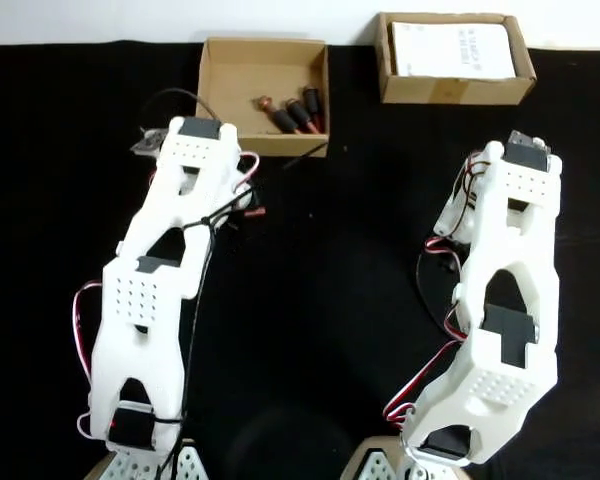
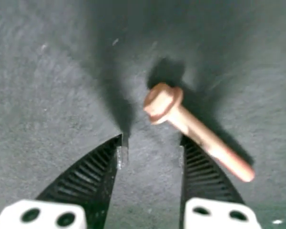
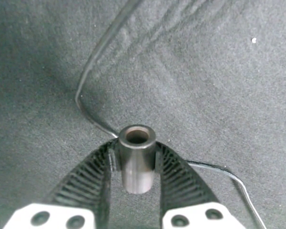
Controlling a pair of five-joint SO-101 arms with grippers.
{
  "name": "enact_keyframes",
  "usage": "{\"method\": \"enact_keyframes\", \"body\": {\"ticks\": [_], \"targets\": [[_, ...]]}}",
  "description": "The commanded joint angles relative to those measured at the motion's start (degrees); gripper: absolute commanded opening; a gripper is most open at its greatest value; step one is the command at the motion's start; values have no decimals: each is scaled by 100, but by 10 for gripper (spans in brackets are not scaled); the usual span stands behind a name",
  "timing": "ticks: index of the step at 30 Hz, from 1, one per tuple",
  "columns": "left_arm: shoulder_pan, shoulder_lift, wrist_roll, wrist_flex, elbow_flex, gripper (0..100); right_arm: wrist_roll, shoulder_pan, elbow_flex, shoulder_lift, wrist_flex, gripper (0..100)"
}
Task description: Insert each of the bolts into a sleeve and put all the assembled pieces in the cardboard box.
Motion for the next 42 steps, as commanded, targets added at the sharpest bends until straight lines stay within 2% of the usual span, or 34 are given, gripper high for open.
{"method": "enact_keyframes", "body": {"ticks": [1,4,14,21,27,29,33,37,42], "targets": [[-101,-48,-255,308,-778,200,18,-31,-22,-31,4,6],[4,-48,-299,677,-1262,200,18,-31,-13,-31,4,6],[-4,-180,-97,668,-1420,202,18,-31,-13,-31,4,6],[-75,444,448,123,-1437,202,44,-22,-13,-31,4,6],[-66,655,615,-264,-1499,200,35,-31,-13,-31,4,6],[-48,655,598,-114,-1833,200,35,-31,-4,-22,4,6],[-31,655,343,712,-3002,200,44,-40,189,-31,-4,6],[-75,708,343,703,-3459,200,53,-92,418,-31,-66,6],[-4,1191,343,677,-3407,200,26,-84,541,-31,-321,6]]}}
